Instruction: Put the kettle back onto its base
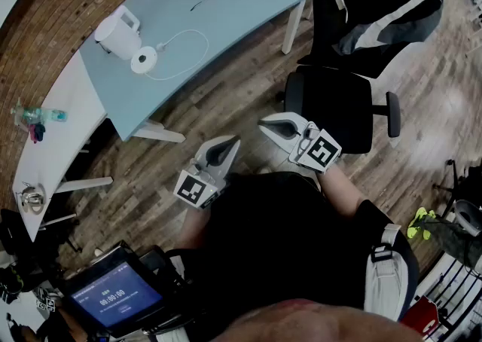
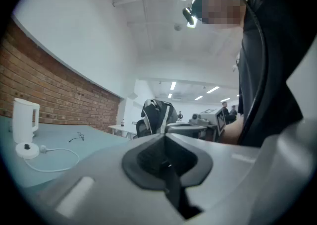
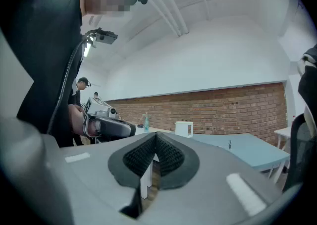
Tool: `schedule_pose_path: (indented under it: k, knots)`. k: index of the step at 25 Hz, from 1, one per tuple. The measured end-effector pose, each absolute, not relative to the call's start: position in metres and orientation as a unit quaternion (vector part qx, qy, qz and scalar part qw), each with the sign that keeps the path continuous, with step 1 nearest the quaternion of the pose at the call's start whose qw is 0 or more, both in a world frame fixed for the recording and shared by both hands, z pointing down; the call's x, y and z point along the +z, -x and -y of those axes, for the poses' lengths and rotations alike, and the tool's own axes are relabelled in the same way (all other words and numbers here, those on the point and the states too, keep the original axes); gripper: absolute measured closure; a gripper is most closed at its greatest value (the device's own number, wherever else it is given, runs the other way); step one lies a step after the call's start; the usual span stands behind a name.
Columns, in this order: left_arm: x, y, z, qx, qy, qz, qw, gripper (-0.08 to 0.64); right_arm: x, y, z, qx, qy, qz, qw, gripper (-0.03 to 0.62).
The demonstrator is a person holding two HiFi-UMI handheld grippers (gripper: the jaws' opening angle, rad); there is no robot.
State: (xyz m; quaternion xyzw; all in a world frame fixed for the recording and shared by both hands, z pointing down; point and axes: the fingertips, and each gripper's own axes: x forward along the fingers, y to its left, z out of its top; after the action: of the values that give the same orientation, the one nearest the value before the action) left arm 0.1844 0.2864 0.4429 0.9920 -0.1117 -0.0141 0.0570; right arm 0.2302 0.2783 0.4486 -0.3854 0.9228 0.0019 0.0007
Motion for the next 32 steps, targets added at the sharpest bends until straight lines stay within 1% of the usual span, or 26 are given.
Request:
schedule_pose_path:
  k: [12, 20, 27, 32]
  knots:
    - [0.447, -0.192, -0.288, -0.001, -0.994, 0.09, 0.064, 0.558, 0.457, -0.239, -0.283, -0.024, 0.405, -0.914, 0.013, 0.589]
    - [0.445, -0.198, -0.286, -0.002, -0.994, 0.092, 0.063, 0.558, 0.457, -0.241, -0.28, -0.014, 0.402, -0.915, 0.014, 0.589]
    - [0.451, -0.197, -0.289, 0.009, -0.994, 0.089, 0.069, 0.558, 0.455, -0.246, -0.282, -0.029, 0.395, -0.917, 0.059, 0.589]
    - [0.454, -0.197, -0.289, 0.013, -0.993, 0.092, 0.071, 0.558, 0.463, -0.241, -0.286, -0.031, 0.385, -0.921, 0.044, 0.589]
